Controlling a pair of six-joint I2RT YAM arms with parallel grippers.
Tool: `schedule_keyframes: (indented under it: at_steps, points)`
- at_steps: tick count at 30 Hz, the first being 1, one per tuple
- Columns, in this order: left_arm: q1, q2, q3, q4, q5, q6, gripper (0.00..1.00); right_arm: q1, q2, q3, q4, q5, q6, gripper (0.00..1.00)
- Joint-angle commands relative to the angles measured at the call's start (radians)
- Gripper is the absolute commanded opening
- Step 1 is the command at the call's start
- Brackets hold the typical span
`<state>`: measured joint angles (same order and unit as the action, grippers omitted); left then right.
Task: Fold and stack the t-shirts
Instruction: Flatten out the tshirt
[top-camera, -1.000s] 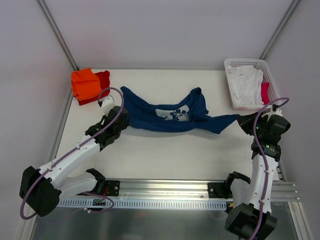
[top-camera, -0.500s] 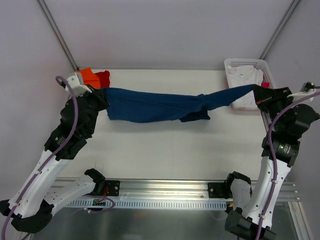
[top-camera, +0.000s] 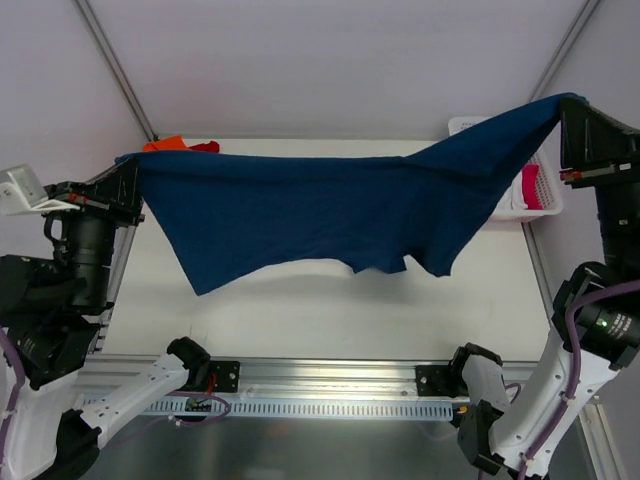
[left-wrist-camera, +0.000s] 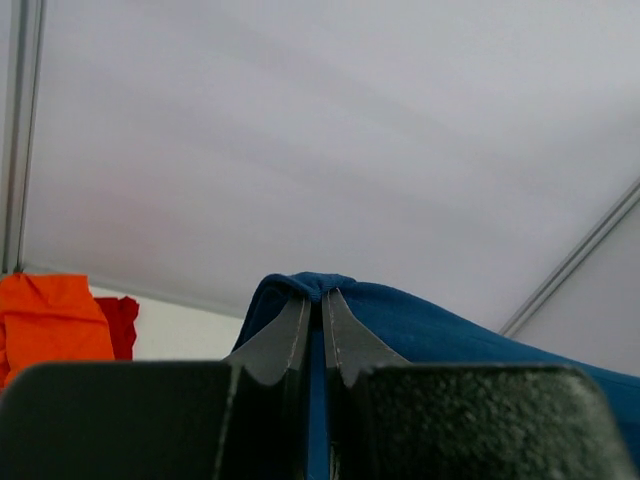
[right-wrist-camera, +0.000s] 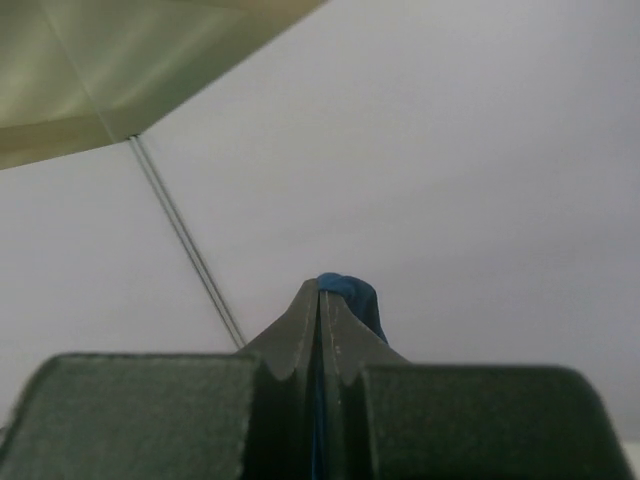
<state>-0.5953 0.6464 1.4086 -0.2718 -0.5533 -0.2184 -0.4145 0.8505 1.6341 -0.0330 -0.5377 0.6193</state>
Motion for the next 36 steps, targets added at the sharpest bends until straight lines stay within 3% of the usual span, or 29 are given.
schedule_keyframes:
  at_steps: [1,7,11,26,36]
  points:
    - [0.002,-0.036,0.036,0.069,0.05,0.077,0.0,0.002,0.042,0.168,0.105,0.016,0.062,0.0]
    - [0.002,-0.085,0.046,0.088,0.095,0.093,0.0,0.0,0.107,0.393,0.145,0.047,0.112,0.0]
    - [0.002,-0.106,0.052,0.098,0.115,0.094,0.0,0.002,0.117,0.454,0.14,0.059,0.129,0.0]
    - [0.002,0.059,0.079,0.109,0.155,0.062,0.0,0.002,0.168,0.27,0.166,0.001,0.146,0.0]
    - [0.002,0.241,0.148,0.151,0.116,0.149,0.0,0.014,0.315,0.227,0.194,-0.025,0.143,0.0]
